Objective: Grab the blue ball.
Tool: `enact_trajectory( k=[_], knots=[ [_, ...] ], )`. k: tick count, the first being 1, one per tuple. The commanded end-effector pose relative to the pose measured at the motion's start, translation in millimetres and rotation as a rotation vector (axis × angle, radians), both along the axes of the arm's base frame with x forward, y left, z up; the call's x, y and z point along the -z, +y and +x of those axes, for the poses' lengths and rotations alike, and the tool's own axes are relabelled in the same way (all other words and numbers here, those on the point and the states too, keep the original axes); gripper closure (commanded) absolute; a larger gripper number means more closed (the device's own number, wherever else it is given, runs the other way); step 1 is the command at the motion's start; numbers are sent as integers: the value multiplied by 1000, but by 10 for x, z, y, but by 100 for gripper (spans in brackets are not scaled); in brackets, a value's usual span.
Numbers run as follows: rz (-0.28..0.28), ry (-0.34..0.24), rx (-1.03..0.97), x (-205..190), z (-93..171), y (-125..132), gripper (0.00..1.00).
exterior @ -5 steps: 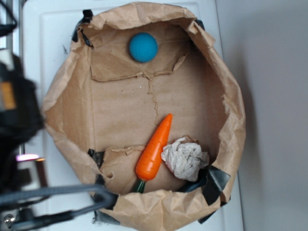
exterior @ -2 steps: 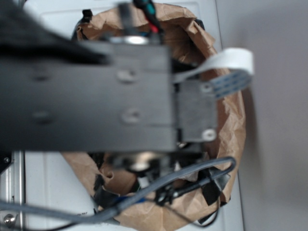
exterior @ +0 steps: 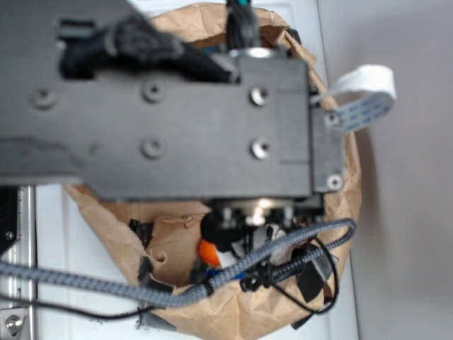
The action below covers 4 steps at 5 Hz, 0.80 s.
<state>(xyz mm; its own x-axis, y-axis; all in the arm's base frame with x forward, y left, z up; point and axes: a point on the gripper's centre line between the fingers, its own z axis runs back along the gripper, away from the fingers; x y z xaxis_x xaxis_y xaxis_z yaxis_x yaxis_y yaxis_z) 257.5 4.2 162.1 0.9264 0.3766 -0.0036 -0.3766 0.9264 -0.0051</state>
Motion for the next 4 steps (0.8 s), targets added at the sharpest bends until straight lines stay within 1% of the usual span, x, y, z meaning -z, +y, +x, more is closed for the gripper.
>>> enact_trajectory(
  k=[1, 2, 3, 4],
  knots=[
    [-14, -125, -274, -7, 131, 133, 0],
    [-50, -135, -405, 167, 88, 200, 0],
    [-43, -156, -583, 286, 59, 207, 0],
    [49, -134, -672, 511, 118, 338, 0]
  ],
)
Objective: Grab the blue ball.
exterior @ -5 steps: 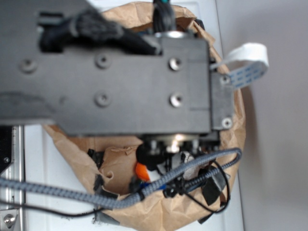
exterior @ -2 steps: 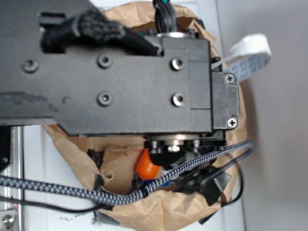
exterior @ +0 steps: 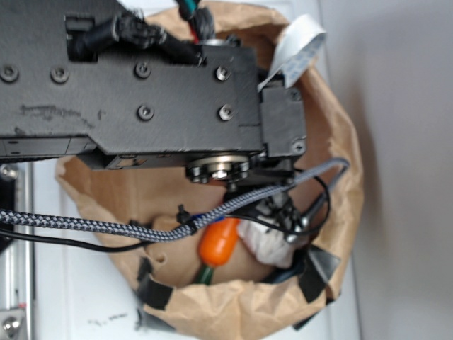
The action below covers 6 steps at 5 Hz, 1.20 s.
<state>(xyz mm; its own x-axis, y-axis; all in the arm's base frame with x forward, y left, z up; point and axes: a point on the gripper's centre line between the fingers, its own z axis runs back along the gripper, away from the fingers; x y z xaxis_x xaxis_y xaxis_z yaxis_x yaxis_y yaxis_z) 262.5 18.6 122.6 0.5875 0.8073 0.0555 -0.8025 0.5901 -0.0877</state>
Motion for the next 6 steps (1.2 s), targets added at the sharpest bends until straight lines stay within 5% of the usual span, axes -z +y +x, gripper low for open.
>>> enact_trajectory(
  k=[1, 2, 3, 6],
  knots=[
    [141, -8, -183, 309, 146, 332, 0],
    [200, 52, -265, 418, 233, 461, 0],
    [160, 96, -205, 256, 65, 432, 0],
    [160, 96, -205, 256, 65, 432, 0]
  ],
)
